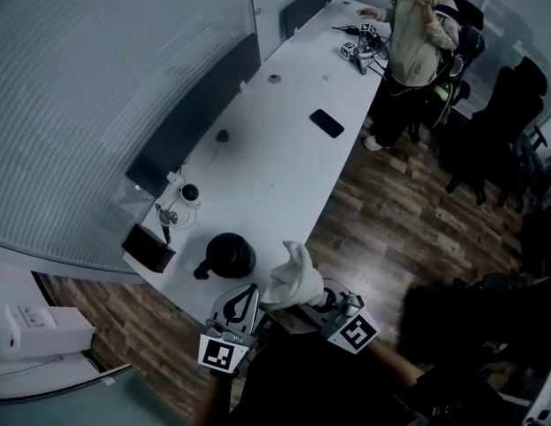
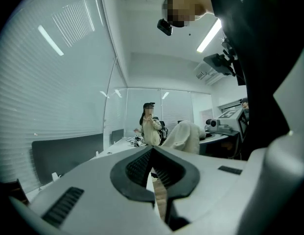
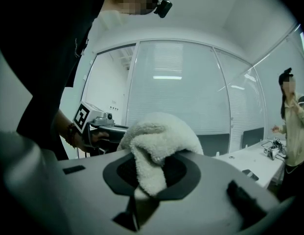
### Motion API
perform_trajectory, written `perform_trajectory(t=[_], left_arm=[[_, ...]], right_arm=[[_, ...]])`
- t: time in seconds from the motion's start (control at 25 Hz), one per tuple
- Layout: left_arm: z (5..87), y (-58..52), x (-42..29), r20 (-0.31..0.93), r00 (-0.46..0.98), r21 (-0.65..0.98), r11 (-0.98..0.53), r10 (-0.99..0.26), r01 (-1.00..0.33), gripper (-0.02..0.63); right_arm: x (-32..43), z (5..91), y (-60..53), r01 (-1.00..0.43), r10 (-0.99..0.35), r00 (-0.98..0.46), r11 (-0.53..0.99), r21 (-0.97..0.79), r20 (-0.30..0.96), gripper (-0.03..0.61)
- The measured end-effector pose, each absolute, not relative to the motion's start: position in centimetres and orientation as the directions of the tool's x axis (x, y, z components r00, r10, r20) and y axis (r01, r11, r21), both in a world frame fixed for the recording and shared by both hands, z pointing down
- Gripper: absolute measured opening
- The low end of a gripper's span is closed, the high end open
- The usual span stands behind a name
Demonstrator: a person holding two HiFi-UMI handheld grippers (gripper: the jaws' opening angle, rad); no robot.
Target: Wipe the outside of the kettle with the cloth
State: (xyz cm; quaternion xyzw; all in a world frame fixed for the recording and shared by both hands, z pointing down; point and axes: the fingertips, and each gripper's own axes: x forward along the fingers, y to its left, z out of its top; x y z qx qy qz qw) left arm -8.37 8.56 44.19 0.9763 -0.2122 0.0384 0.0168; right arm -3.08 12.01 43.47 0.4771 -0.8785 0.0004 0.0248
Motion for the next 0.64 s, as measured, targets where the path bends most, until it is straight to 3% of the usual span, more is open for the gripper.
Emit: perform_trajectory(t=[0.12, 0.64], left_arm=[[44.2, 9.2, -3.9, 0.087, 0.911, 0.012, -0.914, -0.404, -0.407, 0.003], [47.2, 14.4, 12.9, 0.188, 0.954, -0.006, -0.972, -0.233, -0.236, 0.003]], right_arm=[[0.5, 42.5, 12.6, -0.863, -0.863, -0.504, 0.505, -0.022, -0.037, 0.063], [17.5, 45.6, 17.6, -0.933, -0.934, -0.357, 0.356, -0.043, 0.017, 0.063]])
